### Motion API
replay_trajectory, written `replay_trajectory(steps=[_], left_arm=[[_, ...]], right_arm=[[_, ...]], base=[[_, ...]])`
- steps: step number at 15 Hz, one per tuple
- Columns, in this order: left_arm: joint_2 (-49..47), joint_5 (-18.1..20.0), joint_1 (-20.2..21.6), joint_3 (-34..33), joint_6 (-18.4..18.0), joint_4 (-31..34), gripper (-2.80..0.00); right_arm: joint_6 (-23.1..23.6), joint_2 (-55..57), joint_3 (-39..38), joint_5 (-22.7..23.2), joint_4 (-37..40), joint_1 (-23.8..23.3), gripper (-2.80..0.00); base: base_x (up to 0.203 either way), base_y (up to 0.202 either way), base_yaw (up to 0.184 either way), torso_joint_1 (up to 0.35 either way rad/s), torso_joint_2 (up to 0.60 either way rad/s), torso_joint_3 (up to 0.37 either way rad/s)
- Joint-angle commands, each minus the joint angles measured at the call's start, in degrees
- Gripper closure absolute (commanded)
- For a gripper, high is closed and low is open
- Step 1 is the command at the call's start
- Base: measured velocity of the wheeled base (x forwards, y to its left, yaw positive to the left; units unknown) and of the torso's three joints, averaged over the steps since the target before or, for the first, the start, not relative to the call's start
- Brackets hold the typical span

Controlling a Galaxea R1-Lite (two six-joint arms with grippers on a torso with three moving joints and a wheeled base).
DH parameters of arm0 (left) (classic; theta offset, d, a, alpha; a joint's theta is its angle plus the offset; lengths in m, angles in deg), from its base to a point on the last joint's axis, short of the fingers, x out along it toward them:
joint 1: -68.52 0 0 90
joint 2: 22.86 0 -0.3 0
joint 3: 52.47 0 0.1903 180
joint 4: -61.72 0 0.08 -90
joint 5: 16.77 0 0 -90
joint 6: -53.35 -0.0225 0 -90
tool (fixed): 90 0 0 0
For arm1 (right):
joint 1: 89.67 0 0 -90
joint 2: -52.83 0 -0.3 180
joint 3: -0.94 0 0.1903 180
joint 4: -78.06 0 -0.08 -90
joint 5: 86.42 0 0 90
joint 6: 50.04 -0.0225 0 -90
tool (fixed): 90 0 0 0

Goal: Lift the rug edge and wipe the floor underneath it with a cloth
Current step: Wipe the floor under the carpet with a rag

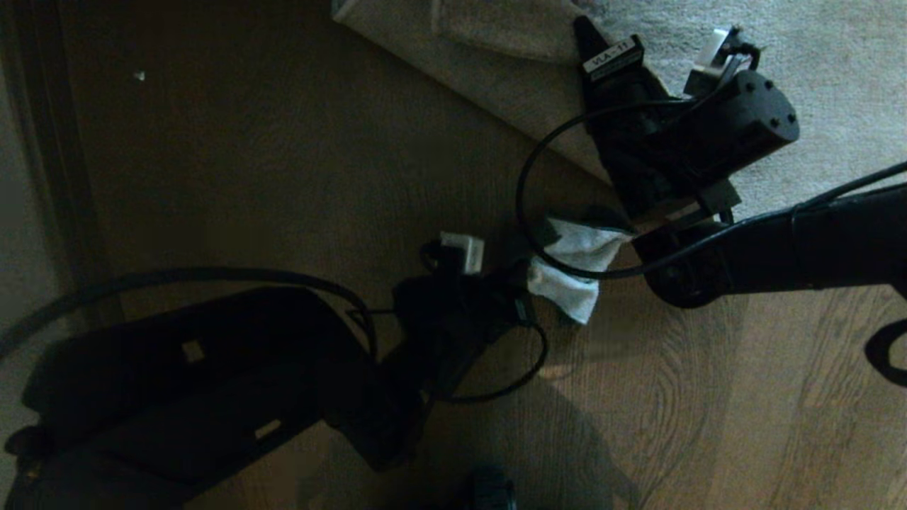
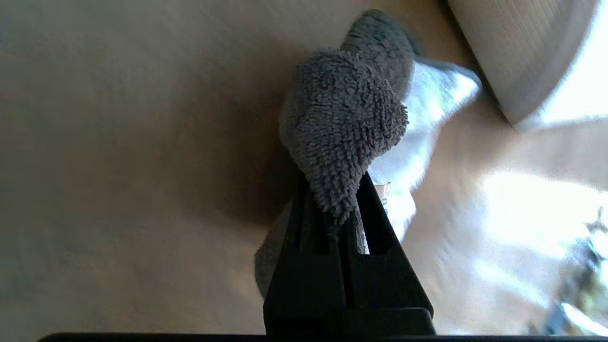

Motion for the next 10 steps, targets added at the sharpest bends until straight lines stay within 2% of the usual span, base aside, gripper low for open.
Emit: replay_trajectory(steps=[1, 7, 10], left_arm=[[2.6, -0.1, 2.3, -0.3, 0.1, -0.5, 0.00], [8.3, -0.4, 10.1, -0.7, 0.1, -0.4, 0.00], [12.1, -0.5, 13.4, -4.6, 0.1, -0.5, 0.00]], right_arm=[[-0.3, 0.2, 0.0, -0.1, -0.4, 0.1, 0.00], [-0.3, 0.1, 0.3, 0.2, -0.4, 0.0, 0.00], [-0.3, 0.1, 0.2, 0.2, -0.4, 0.1, 0.00]], base=[[0.000, 0.000, 0.000, 0.000, 0.00, 0.000], [0.000, 0.000, 0.000, 0.000, 0.00, 0.000], [0.000, 0.000, 0.000, 0.000, 0.00, 0.000]])
